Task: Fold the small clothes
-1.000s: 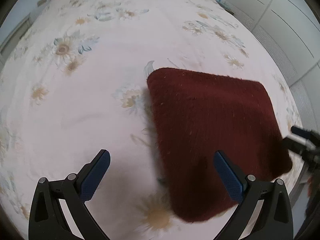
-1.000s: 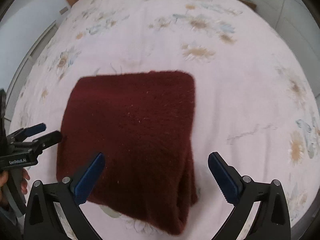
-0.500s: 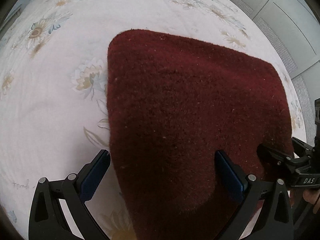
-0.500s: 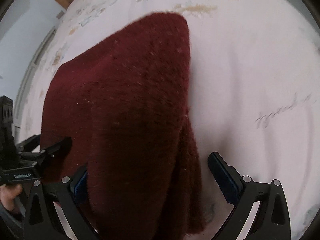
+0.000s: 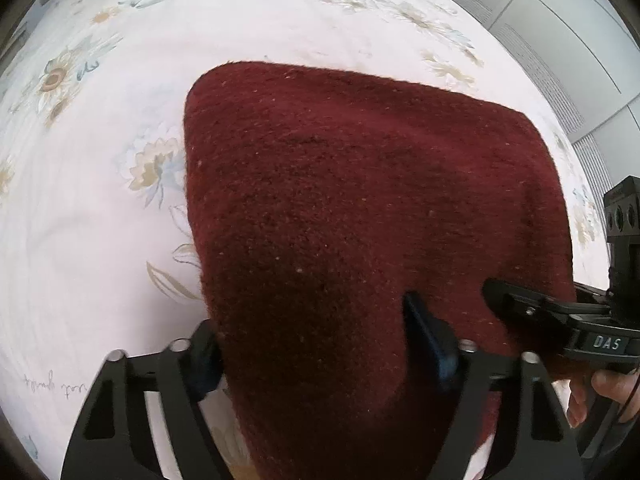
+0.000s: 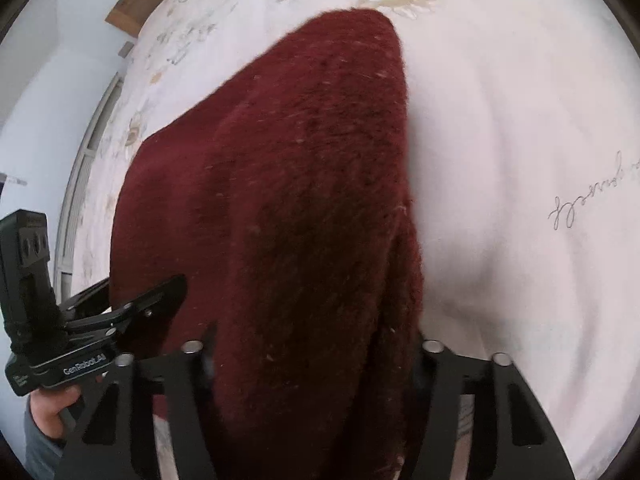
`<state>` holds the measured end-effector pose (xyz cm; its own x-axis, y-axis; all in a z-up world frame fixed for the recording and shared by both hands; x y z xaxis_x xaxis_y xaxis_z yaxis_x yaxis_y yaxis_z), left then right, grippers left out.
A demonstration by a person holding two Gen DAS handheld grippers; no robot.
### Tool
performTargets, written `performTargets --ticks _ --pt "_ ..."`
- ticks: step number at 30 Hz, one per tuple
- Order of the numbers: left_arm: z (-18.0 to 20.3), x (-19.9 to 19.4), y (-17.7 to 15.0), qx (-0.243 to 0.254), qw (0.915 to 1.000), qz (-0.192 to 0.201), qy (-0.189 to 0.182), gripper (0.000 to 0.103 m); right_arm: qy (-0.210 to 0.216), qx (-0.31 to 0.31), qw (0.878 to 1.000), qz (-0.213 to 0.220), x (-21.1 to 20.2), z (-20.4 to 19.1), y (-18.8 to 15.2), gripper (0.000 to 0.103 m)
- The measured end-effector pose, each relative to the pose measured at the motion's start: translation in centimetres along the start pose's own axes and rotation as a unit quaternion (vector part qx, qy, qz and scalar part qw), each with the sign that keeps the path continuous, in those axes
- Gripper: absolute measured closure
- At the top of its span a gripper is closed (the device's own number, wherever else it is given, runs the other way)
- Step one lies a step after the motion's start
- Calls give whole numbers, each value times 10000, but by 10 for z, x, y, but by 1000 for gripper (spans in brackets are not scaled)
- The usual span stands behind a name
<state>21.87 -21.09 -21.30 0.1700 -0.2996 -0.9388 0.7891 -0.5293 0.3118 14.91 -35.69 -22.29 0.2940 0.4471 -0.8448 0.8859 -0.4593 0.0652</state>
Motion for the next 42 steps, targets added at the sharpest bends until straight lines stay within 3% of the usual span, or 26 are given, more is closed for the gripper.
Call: performTargets --ticks 2,5,8,14,20,27,29,32,37,40,42 --pt "3 -5 1 85 10000 12 -9 48 -103 -79 9998 127 -9 -11 -2 55" --pt "3 -23 7 205 9997 135 -65 55 -193 -258 9987 387 -33 -32 -7 58" --pt "-2 -53 10 301 9987 334 -249 56 -211 -516 9969 563 -54 -63 -14 58" --pt "-42 -121 8 399 9961 766 -155 56 -21 -916 9929 757 -66 -139 -27 58" --pt "-99 -154 -17 154 9955 937 44 56 -98 -1112 9920 587 -26 -187 -46 58" --pt "-134 -111 -68 -283 9983 517 -12 56 -572 -1034 9930 85 44 -167 -71 55" --pt "-140 -91 -82 -346 9986 392 6 52 -443 -865 9952 99 51 -162 -69 51" --pt "-145 -86 -82 -436 9975 549 14 40 -393 -817 9958 104 49 -157 -63 44" --pt "-155 -85 -81 -694 9969 364 -65 32 -643 -985 9928 219 42 -160 -60 31" --pt "-156 -89 -65 -798 9962 362 21 26 -860 -1143 9886 465 30 -162 -50 22" --pt "-152 -97 -67 -787 9962 339 148 17 -988 -1299 9846 630 22 -161 -51 19"
Point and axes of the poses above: each gripper's, at about its wrist camera, not at the fingertips, and x roughly the way its jaws point, z to its right, y to its top, the point moved 7 cm from there along x, roughly the way its jaws point, and after that the axes turned 12 degrees about x, right-handed, at the moved point
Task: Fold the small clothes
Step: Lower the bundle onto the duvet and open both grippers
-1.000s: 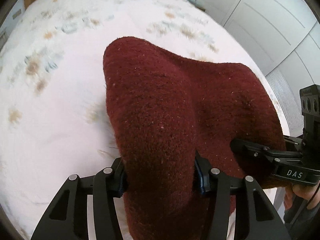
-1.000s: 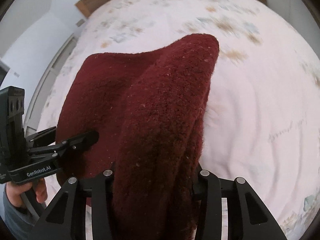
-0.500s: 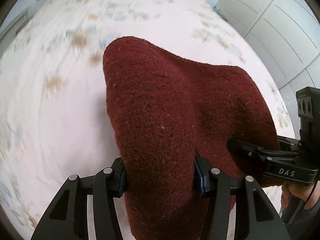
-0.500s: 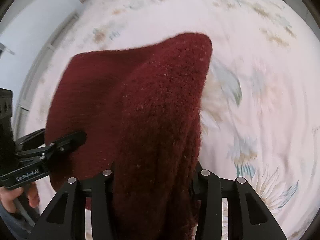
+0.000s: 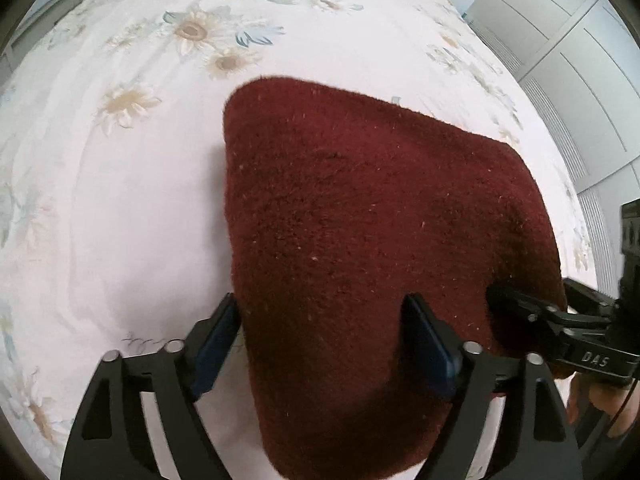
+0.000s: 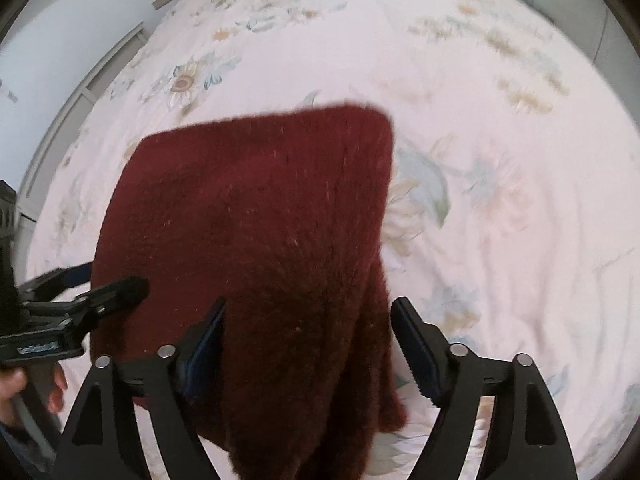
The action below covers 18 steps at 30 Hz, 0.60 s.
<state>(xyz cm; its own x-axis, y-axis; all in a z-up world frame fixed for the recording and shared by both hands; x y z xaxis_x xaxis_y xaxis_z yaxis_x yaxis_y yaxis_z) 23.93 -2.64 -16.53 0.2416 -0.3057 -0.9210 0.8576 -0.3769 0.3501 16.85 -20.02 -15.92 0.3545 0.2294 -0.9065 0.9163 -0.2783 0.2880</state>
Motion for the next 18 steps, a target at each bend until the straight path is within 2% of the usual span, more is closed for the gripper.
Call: performTargets --ticks 2,4,5,7,10,13,14,15,18 --pt "0 -6 -2 57 9999 3 119 1 -91 -163 9997 154 -2 -3 4 15" --pt "0 -13 -3 120 9998 47 153 1 -82 -222 9995 220 -9 -2 2 2" --pt "-2 -18 -6 117 9998 90 166 1 -38 -236 9994 265 -11 -2 0 0" --pt "-5 -26 -6 118 9994 185 250 1 -5 -284 9989 373 -14 -1 -3 0" --pt "-5 -35 -25 191 9985 132 488 1 -212 -355 9979 509 -15 17 -10 0" --pt "-3 -33 -28 342 9975 130 609 1 -268 -110 9983 503 -7 33 -13 0" --pt "13 -24 -30 403 9966 168 702 1 -257 -24 9984 498 -9 45 -17 0" --pt "12 -21 -34 439 9960 194 749 1 -249 51 9985 485 -6 54 -20 0" --pt "17 -14 -46 610 9946 244 799 1 -179 95 9989 424 6 69 -24 0"
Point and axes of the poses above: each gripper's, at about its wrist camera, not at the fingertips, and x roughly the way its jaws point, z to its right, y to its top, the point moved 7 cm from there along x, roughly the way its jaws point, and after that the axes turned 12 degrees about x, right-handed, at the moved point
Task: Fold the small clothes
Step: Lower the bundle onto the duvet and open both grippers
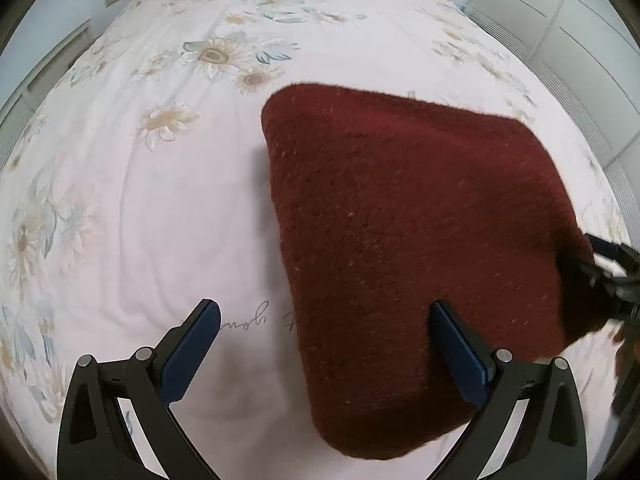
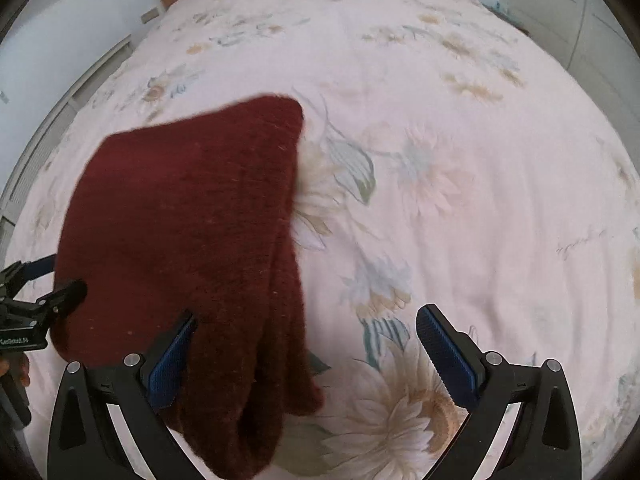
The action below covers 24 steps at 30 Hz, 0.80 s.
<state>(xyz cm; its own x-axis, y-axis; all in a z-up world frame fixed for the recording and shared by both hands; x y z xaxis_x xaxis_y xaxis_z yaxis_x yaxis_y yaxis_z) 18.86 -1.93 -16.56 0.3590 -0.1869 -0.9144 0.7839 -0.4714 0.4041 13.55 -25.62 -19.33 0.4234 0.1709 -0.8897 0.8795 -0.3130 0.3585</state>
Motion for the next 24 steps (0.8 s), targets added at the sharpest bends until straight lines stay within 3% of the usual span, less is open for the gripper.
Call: performTargets --ticks 7,13,16,24 --pt "6 18 -10 -9 9999 167 12 0 79 53 9998 186 9 6 -5 0" --pt "9 2 -20 -165 9998 146 -27 1 -82 -124 9994 328 -13 -6 -2 0" --pt "9 -14 -18 -278 9995 150 -4 1 -181 -302 9981 505 -41 -15 2 0" --pt "13 -101 -8 -278 9966 488 601 1 -194 -501 9920 1142 -142 -27 6 0"
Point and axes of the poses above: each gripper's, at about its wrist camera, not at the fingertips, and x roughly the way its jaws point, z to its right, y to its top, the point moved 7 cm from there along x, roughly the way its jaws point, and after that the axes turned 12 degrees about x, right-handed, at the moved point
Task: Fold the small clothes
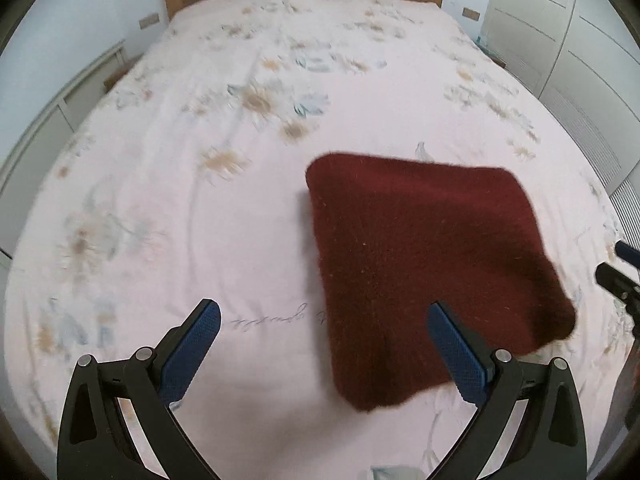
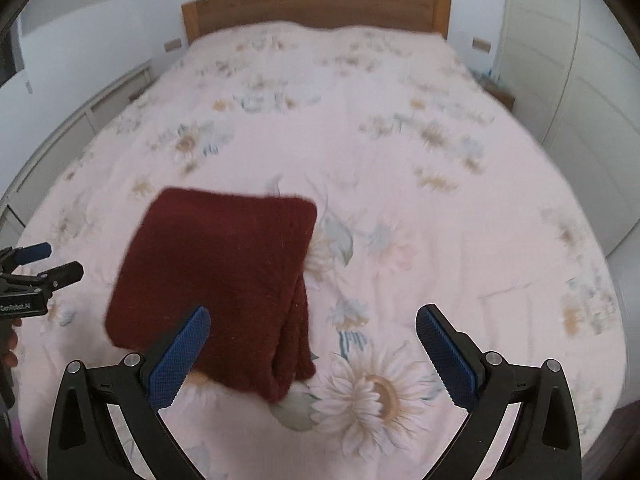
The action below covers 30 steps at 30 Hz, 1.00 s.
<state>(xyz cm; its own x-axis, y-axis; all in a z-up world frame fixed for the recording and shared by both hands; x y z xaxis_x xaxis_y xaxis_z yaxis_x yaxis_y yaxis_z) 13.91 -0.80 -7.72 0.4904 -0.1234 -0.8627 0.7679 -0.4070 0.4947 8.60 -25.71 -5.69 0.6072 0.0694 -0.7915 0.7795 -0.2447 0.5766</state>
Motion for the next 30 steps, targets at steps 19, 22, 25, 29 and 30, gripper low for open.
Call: performTargets --ticks 19,22,25,29,30 --pt "15 -47 -62 -99 9989 -122 449 1 -383 96 9992 2 -62 23 -60 0" --pt "17 -49 -63 -94 9988 -114 473 1 -394 132 9991 -15 -64 26 -64 0" --pt "21 -50 -63 -53 9987 -107 498 1 -399 155 9991 0 -66 28 -65 0" --pt "23 -51 -64 -47 9987 -99 499 1 -413 178 9990 3 -69 30 -66 0" --pt "23 -50 -64 -47 9987 -102 504 1 -414 181 9990 4 -70 30 -66 0"
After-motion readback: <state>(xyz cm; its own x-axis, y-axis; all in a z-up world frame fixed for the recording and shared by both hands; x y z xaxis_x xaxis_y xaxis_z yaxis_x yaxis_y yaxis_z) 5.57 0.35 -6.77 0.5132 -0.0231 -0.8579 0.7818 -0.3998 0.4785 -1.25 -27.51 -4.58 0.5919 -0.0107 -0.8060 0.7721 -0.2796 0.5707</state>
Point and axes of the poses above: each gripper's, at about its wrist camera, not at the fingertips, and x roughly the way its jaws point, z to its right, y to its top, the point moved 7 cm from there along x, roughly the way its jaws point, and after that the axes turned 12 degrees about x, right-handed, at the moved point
